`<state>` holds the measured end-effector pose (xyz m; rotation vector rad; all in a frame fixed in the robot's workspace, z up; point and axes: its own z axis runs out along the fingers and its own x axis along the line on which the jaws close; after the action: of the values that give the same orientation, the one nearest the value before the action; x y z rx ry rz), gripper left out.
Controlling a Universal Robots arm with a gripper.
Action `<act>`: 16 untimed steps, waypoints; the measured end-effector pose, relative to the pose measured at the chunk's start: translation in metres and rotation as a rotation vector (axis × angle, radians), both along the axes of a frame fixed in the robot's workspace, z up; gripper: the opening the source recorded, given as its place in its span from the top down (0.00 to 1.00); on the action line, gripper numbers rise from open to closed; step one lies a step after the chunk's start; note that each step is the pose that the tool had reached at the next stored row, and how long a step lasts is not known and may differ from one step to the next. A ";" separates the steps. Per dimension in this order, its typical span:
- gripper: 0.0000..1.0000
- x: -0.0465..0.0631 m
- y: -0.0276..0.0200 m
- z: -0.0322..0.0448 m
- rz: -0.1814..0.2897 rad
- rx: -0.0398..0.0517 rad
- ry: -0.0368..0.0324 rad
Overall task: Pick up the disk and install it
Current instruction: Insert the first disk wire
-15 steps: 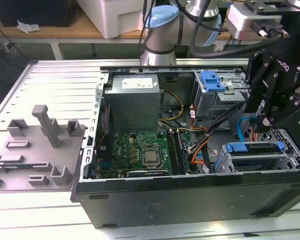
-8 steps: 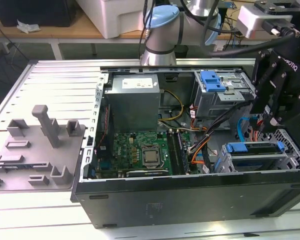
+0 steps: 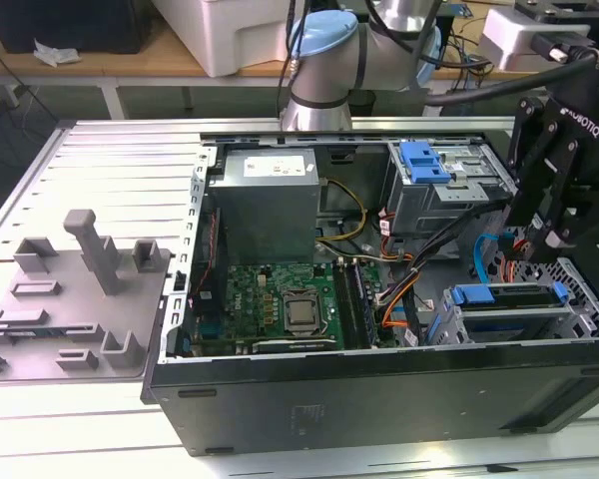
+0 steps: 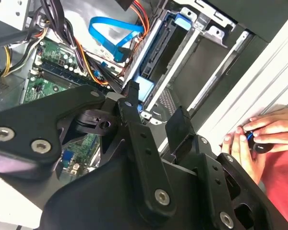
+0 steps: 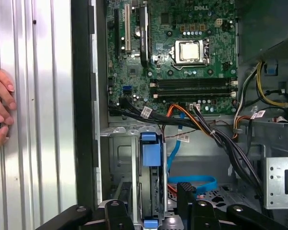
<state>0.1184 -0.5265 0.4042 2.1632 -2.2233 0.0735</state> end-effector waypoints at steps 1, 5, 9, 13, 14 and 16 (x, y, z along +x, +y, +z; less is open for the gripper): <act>0.50 0.002 0.0013 0.0000 -0.001 -0.0014 0.0002; 0.50 0.011 0.0063 -0.0002 -0.013 -0.0029 0.0009; 0.50 0.018 0.0094 -0.0008 -0.023 -0.0049 0.0034; 0.50 0.023 0.0123 -0.0016 -0.032 -0.0108 0.0079; 0.50 0.024 0.0131 -0.0018 -0.033 -0.0125 0.0088; 0.50 0.026 0.0147 -0.0021 -0.037 -0.0164 0.0106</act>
<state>0.1445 -0.5118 0.4021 2.1085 -2.2479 0.0787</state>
